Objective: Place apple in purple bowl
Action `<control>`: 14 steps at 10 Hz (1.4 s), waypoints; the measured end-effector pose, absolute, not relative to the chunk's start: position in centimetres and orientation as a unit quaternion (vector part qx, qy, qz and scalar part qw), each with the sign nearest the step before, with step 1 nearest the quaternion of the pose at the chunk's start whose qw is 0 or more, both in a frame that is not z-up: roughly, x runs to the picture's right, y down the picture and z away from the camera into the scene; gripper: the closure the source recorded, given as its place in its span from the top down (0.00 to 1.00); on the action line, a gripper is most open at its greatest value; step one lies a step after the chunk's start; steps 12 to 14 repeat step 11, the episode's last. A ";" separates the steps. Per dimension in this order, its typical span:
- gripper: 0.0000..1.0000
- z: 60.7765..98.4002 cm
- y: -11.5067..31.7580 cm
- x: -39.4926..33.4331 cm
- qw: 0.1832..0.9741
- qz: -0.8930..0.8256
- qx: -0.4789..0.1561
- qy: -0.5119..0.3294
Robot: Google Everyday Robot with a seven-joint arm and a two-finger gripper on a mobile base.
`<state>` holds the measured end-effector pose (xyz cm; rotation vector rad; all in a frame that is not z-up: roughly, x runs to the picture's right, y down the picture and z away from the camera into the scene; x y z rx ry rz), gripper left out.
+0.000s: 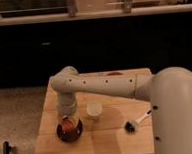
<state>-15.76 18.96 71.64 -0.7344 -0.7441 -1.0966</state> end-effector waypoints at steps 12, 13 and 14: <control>0.80 71.4 18.2 -15.6 0.680 -0.539 -0.343 -0.359; 0.80 71.4 18.2 -15.6 0.680 -0.539 -0.343 -0.359; 0.80 71.4 18.2 -15.6 0.680 -0.539 -0.343 -0.359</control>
